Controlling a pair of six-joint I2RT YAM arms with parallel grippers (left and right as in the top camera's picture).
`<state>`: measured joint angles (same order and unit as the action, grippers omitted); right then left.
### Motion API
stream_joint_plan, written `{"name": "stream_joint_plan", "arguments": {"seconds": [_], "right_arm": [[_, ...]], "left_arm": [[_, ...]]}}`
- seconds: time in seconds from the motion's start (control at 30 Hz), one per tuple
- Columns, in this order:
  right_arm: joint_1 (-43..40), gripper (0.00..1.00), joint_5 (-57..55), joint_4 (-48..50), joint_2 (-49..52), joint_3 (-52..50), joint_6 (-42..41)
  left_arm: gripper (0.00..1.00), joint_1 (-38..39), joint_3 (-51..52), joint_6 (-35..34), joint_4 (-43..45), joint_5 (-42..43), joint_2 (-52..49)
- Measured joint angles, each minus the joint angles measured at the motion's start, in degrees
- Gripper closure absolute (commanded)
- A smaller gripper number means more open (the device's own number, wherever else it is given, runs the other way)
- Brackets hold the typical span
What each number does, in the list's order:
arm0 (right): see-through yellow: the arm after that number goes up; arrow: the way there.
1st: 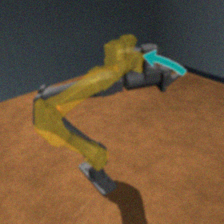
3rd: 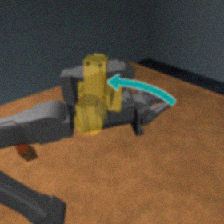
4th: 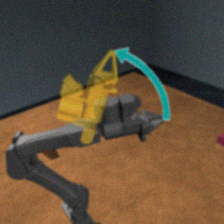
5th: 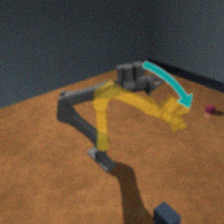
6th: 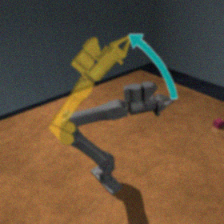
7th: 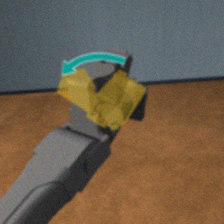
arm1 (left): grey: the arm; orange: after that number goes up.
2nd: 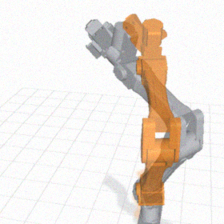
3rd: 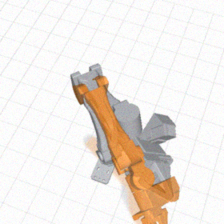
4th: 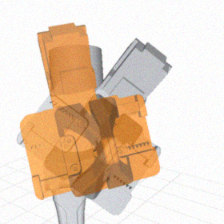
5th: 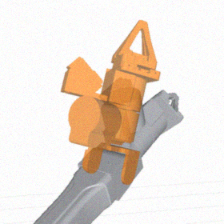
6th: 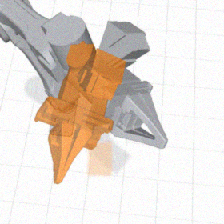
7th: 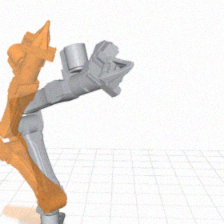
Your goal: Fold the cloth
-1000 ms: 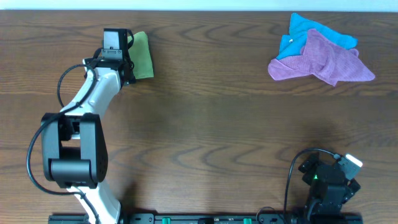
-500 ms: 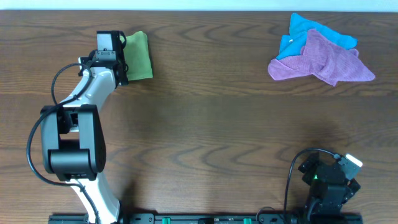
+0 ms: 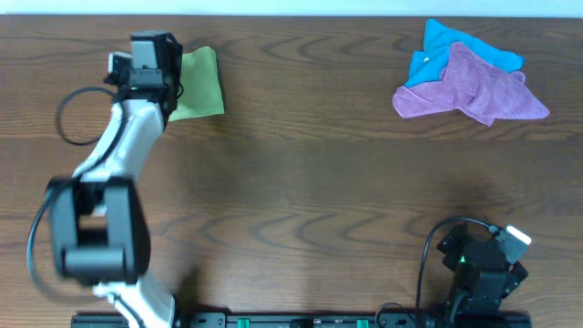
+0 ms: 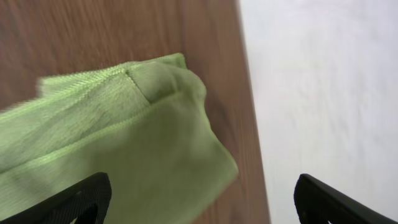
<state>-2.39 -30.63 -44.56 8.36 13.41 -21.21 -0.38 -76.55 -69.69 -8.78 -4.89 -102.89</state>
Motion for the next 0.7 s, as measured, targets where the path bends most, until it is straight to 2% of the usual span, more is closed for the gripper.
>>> {"name": "stream_joint_plan", "arguments": {"seconds": [0.17,0.37,0.47,0.57,0.7], "right_arm": [[0.00,0.01,-0.02,-0.09,0.00,0.00,0.00],[0.00,0.01,0.00,-0.11,0.09,0.00,0.00],[0.00,0.01,-0.02,-0.04,0.11,0.00,0.00],[0.00,0.01,0.04,-0.11,0.09,0.00,0.00],[0.02,0.01,0.04,-0.04,0.11,-0.07,0.00]], "left_arm": [[0.05,-0.81,-0.09,15.72,-8.87,0.22,17.68],[0.05,-1.66,1.18,40.65,-25.66,0.17,36.39],[0.05,-1.66,6.95,50.38,-32.37,0.20,46.29],[0.05,-1.66,16.52,59.30,-36.24,0.20,60.35],[0.05,-1.66,29.97,63.98,-38.01,-0.13,75.60]]}}
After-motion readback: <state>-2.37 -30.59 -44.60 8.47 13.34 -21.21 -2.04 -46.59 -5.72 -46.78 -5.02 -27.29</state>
